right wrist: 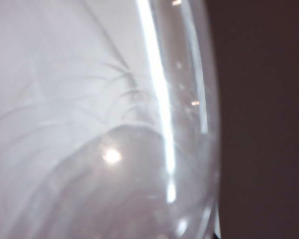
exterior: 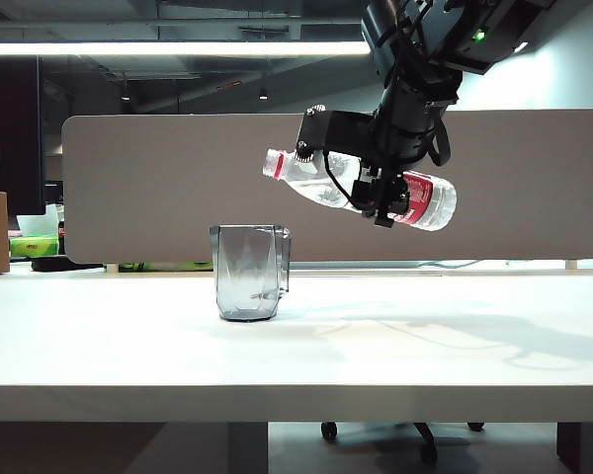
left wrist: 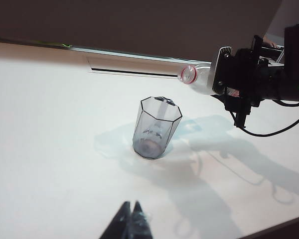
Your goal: Pick up the mineral water bottle on the table and pour water into the mug until it's half full.
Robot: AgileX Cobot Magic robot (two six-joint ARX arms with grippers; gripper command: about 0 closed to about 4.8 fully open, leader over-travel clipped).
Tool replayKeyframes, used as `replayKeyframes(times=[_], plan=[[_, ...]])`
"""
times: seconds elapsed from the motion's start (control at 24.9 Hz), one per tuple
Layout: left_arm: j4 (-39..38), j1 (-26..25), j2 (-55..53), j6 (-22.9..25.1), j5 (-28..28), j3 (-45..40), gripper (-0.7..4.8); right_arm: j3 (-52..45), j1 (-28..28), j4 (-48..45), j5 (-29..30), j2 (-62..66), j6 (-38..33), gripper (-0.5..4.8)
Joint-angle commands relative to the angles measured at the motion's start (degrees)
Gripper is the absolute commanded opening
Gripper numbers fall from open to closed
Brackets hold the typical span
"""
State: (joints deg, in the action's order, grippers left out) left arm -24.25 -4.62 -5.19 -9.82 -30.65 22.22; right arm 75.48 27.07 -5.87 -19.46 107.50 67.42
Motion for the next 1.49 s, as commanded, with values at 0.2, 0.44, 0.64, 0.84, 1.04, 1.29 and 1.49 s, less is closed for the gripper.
replayKeyframes(times=[0.2,0.44,0.64,0.84,1.04,1.29,1.49], plan=[[0.7,0.0,-0.1,0.4,-0.1,0.2,-0.05,1.2,0.5,-3.0,-1.5,-0.4,7.0,2.66],[0.7,0.0,-0.1,0.4,-0.2,0.2,-0.05,1.2,0.5,-3.0,-4.4,-0.4,9.4,2.66],[0.7,0.0,-0.1,0.4,-0.2,0.2,-0.05,1.2,0.5,-3.0,-6.6,-0.3,9.4,2.66],[0.7,0.0,-0.1,0.4,-0.2,0.2,-0.05,1.2,0.5,-2.9,-7.8,-0.3,10.5,2.66],[0.7,0.0,-0.1,0.4,-0.2,0.2,-0.05,1.2,0.5,-3.0,-9.0,-0.3,12.6,2.66],[0.7,0.0,-0.1,0.4,-0.2,0.2,-0.05,1.2,0.5,-3.0,-9.5,-0.3,12.5,2.66],[0.7,0.0,-0.1,0.4,-0.2,0.2,-0.05,1.2,0.5,-3.0,-10.2,-0.3,12.6,2.66]])
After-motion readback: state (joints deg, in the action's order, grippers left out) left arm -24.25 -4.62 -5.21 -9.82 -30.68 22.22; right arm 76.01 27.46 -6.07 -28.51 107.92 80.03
